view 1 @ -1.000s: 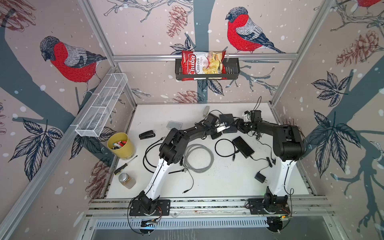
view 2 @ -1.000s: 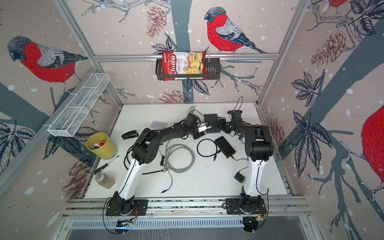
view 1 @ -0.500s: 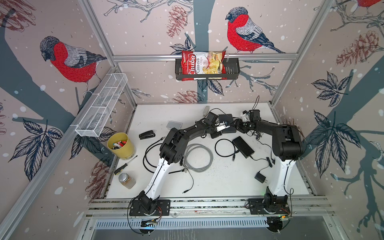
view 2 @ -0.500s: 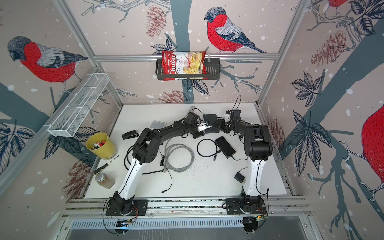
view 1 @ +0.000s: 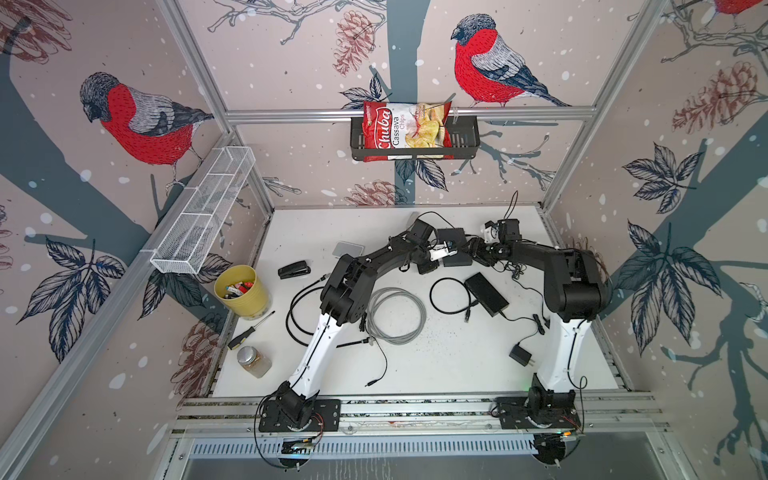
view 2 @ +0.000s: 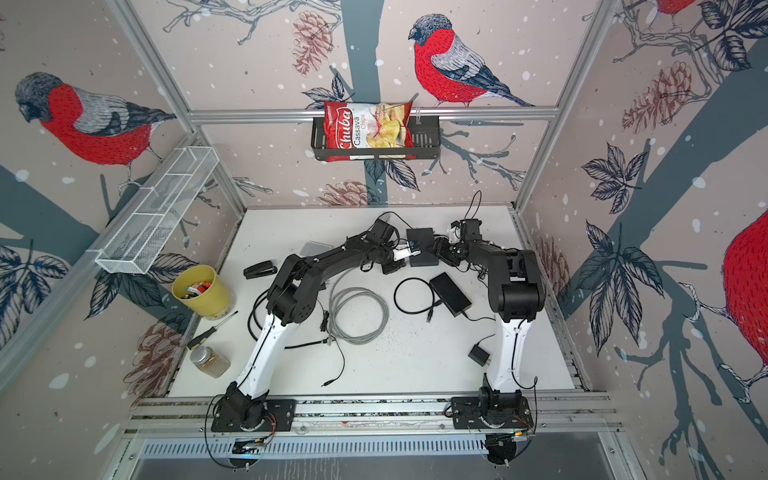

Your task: Insert the plug into the switch port

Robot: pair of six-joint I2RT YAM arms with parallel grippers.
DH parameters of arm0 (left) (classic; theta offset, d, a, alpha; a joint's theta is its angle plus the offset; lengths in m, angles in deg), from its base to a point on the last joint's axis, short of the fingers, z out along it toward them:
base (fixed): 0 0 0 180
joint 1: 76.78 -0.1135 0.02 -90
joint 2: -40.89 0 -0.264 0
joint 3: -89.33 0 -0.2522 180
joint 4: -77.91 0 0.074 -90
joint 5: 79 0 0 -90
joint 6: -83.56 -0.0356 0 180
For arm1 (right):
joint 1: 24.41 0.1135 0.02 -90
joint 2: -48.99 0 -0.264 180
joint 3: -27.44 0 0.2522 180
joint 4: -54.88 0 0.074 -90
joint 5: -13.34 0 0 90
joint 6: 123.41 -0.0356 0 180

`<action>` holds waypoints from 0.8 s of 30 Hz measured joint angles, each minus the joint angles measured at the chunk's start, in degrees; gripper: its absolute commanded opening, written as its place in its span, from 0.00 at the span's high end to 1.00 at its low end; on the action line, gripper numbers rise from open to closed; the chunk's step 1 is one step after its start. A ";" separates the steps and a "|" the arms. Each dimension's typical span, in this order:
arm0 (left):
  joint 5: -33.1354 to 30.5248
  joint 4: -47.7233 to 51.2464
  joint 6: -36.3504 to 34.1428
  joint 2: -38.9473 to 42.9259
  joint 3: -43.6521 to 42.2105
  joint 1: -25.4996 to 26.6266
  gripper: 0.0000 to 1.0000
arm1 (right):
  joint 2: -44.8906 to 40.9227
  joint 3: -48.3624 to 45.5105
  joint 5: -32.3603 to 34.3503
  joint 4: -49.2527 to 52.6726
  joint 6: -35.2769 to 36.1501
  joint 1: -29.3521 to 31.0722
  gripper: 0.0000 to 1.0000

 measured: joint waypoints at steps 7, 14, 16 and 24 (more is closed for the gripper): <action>0.28 2.34 -0.02 -1.42 2.49 -0.02 0.97 | 0.02 0.00 0.48 0.04 0.44 0.31 0.38; 0.48 2.82 -0.13 -1.42 2.62 -0.04 1.00 | 0.59 0.68 1.60 0.79 1.75 1.18 0.38; 1.14 2.97 -1.05 -1.42 2.75 -0.11 1.00 | 0.61 0.74 2.58 0.83 2.80 1.75 0.38; 2.43 8.37 -1.05 -3.67 7.93 -0.11 1.00 | -0.79 -2.91 4.72 -4.39 3.04 2.86 0.40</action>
